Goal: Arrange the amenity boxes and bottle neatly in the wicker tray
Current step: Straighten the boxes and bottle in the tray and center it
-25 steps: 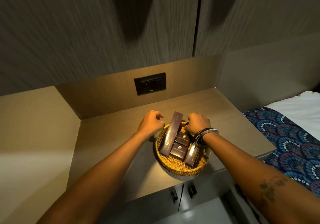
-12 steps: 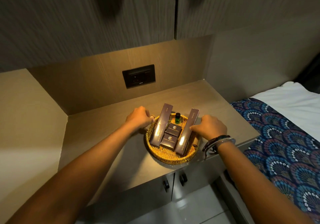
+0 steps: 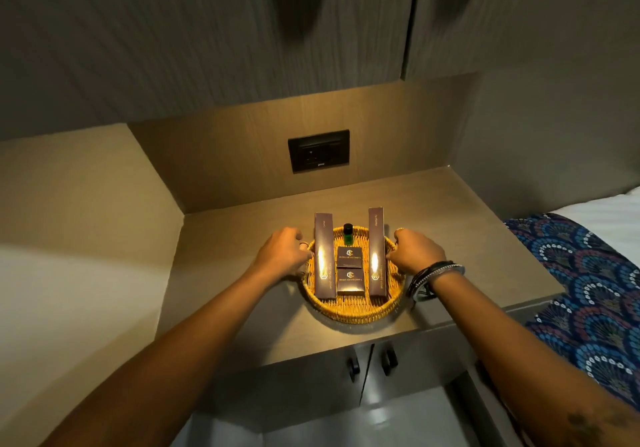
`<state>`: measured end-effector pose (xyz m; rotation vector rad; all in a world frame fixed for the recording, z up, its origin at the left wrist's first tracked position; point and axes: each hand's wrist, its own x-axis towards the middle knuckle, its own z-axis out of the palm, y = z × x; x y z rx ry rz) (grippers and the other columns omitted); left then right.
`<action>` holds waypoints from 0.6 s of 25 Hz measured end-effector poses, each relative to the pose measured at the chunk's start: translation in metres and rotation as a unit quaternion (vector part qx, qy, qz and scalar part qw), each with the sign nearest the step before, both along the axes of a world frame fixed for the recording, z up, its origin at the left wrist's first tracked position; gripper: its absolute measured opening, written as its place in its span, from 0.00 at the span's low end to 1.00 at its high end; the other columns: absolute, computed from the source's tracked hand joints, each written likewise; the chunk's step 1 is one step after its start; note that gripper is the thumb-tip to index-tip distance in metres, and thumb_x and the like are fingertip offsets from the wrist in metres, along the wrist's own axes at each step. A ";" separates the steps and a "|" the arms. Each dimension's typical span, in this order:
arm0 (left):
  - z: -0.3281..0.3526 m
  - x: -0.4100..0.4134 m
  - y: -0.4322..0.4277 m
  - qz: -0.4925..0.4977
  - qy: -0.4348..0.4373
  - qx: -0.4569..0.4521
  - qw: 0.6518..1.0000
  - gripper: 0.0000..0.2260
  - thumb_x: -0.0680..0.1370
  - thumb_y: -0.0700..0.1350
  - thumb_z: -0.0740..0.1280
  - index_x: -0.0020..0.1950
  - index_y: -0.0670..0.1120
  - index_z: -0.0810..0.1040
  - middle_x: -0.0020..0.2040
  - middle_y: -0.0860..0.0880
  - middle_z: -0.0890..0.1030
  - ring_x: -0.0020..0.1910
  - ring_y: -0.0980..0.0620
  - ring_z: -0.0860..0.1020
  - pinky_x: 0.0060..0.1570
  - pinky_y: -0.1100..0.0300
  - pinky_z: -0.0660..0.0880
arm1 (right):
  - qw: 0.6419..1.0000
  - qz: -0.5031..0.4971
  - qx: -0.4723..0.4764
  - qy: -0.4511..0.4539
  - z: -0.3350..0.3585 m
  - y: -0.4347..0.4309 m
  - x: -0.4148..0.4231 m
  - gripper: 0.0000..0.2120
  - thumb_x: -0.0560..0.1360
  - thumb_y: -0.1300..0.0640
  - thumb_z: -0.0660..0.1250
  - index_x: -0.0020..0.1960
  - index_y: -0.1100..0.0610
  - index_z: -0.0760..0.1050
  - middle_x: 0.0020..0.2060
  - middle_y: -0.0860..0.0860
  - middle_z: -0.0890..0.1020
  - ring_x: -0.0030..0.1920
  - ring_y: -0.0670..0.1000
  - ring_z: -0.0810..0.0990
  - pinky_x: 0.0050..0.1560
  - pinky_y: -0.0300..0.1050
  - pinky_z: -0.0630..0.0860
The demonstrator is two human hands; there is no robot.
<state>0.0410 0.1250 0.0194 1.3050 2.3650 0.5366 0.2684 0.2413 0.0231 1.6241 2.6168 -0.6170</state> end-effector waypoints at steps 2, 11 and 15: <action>-0.001 0.000 -0.011 0.021 -0.002 0.009 1.000 0.10 0.73 0.45 0.74 0.52 0.44 0.81 0.41 0.46 0.83 0.35 0.49 0.80 0.34 0.55 0.73 | 1.000 0.017 0.018 -0.004 -0.002 0.003 -0.010 0.03 0.77 0.56 0.64 0.46 0.55 0.73 0.38 0.53 0.79 0.41 0.55 0.81 0.43 0.51 0.79; 0.008 0.020 -0.024 0.093 -0.009 0.018 0.995 0.06 0.74 0.44 0.73 0.47 0.42 0.82 0.43 0.42 0.84 0.42 0.42 0.83 0.43 0.46 0.80 | 0.996 0.087 0.009 -0.007 0.005 0.018 -0.014 0.04 0.77 0.55 0.65 0.46 0.56 0.74 0.37 0.52 0.79 0.41 0.55 0.81 0.44 0.52 0.80; 0.009 0.033 -0.026 0.108 0.011 0.021 0.994 0.09 0.77 0.46 0.70 0.51 0.41 0.82 0.47 0.42 0.84 0.46 0.42 0.81 0.47 0.45 0.79 | 0.994 0.106 0.022 -0.005 -0.001 0.019 -0.009 0.06 0.78 0.53 0.64 0.47 0.56 0.74 0.33 0.49 0.75 0.34 0.51 0.75 0.31 0.44 0.69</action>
